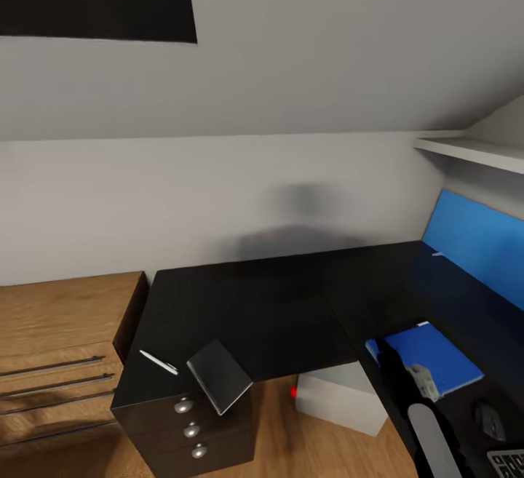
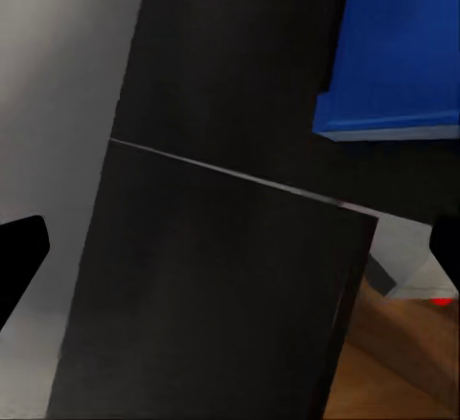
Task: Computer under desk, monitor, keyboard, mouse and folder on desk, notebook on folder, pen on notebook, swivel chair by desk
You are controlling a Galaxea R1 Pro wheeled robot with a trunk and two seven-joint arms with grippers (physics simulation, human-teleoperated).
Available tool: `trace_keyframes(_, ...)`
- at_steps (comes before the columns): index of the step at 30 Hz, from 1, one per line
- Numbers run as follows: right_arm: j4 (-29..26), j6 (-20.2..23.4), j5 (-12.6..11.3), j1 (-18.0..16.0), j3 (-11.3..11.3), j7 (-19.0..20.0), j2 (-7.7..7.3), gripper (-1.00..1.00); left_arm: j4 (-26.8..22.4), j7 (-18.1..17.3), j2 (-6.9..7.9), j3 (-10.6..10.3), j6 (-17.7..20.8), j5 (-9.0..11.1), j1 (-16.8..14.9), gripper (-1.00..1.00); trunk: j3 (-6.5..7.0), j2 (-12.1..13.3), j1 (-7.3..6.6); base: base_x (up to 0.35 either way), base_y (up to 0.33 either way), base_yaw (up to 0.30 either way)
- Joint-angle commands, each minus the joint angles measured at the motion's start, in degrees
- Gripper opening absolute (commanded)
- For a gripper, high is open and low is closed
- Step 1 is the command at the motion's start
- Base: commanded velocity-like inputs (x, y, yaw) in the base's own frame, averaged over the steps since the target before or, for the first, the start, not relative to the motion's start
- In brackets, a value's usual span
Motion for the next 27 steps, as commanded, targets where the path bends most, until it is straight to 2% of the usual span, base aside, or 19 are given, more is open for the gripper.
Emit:
trace_keyframes(1,0.0,0.2,0.4,0.0,0.1,-0.3,0.26,1.00,0.0,0.4,0.04,-0.5,-0.2,0.4,-0.1,1.00,-0.03,-0.1,0.01,0.000,0.000,0.188)
trace_keyframes(4,0.4,-0.5,3.0,0.0,0.8,-0.2,0.90,1.00,0.0,0.4,0.04,-0.5,-0.2,0.4,-0.1,1.00,0.13,-0.1,0.01,0.000,0.000,0.189)
trace_keyframes(5,0.7,-1.0,5.7,0.0,1.2,-0.2,1.29,1.00,0.0,0.4,0.04,-0.5,-0.2,0.4,-0.1,1.00,0.19,-0.1,0.01,0.000,0.000,0.191)
trace_keyframes(9,1.3,-1.2,6.9,0.0,1.9,-0.2,1.43,1.00,0.0,0.4,0.04,-0.5,-0.3,0.4,-0.1,1.00,0.40,-0.1,0.01,-0.028,0.027,0.191)
trace_keyframes(21,3.8,-3.9,7.5,0.0,5.9,-0.2,1.55,1.00,0.0,0.4,0.03,-0.5,-0.5,0.4,-0.1,1.00,1.05,-0.1,0.01,-0.180,0.191,0.193)
trace_keyframes(27,7.1,-6.1,7.6,0.0,8.6,-0.1,2.46,1.00,-0.1,0.4,0.04,-0.4,-2.3,0.4,-0.1,1.00,1.33,-0.1,0.01,-0.081,0.114,0.205)
